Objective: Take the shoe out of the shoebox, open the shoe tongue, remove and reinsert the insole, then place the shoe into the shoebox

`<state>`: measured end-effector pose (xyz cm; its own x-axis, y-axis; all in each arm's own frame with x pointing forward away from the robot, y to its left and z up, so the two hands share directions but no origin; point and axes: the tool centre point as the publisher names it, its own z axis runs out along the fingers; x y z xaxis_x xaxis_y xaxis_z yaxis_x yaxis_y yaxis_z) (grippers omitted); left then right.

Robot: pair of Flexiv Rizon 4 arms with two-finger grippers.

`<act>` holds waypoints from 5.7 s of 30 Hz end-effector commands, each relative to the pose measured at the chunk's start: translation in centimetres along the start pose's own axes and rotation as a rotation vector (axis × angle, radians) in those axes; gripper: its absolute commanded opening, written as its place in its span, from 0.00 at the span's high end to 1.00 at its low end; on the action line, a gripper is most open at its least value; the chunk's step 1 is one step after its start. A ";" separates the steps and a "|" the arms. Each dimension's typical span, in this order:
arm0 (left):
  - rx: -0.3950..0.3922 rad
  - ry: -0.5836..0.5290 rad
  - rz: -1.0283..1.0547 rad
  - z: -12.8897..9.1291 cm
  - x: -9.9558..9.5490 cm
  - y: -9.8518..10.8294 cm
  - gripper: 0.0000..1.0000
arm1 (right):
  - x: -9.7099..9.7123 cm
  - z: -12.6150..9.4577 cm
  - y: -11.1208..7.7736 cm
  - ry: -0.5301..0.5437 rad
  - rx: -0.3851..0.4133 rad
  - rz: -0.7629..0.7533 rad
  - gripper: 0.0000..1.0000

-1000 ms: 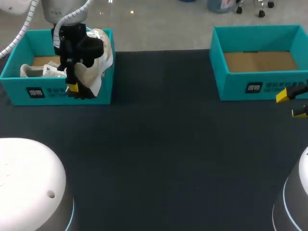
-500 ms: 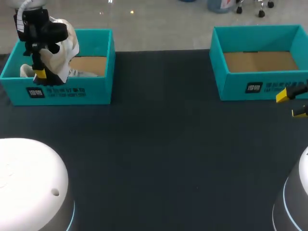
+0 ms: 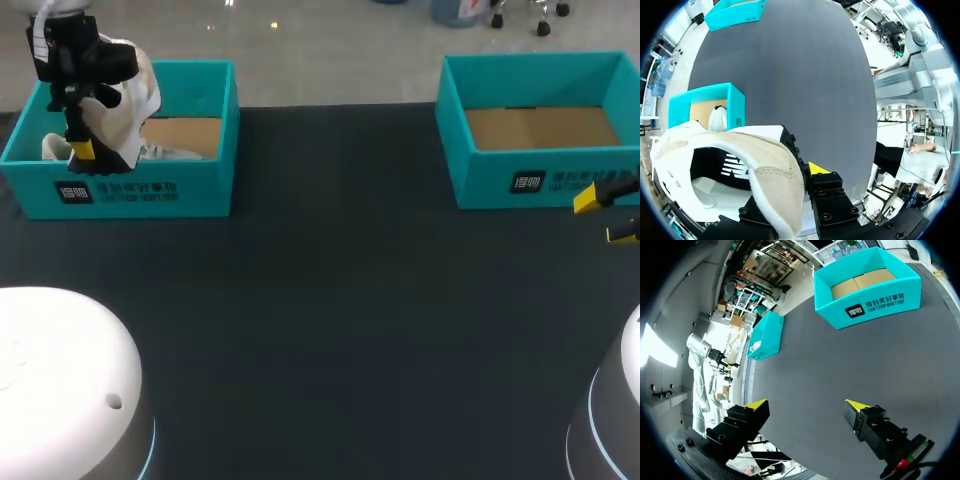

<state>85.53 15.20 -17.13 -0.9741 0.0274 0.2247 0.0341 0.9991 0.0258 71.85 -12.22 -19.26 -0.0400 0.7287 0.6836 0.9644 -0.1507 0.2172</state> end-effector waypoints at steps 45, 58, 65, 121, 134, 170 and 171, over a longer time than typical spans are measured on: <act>-0.159 -0.088 0.146 -0.9 -17.5 16.7 1.00 | 0.0 0.1 0.0 -0.003 0.000 0.001 0.00; -0.109 -0.053 0.119 -0.8 -22.7 17.6 1.00 | 0.0 0.1 0.0 -0.003 0.000 0.001 0.00; -0.094 -0.058 0.103 -1.4 -24.3 18.3 1.00 | 0.0 0.1 0.0 -0.003 0.000 0.001 0.00; -0.642 -0.037 1.540 -3.7 -29.0 19.9 1.00 | 0.0 0.1 0.0 -0.003 0.000 0.001 0.00; -0.642 -0.037 1.540 -3.7 -29.0 19.9 1.00 | 0.0 0.1 0.0 -0.003 0.000 0.001 0.00; -0.548 -0.082 1.456 -0.1 -32.4 17.6 1.00 | 0.0 0.1 0.0 -0.003 0.000 0.001 0.00; -0.531 -0.088 1.471 0.2 -32.5 17.6 1.00 | 0.0 0.1 0.0 -0.003 0.000 0.001 0.00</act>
<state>117.13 31.60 -23.65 -0.0375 0.9461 0.3216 0.9821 -0.0246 0.1869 71.85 -12.22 -19.26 -0.0400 0.7288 0.6836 0.9644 -0.1507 0.2171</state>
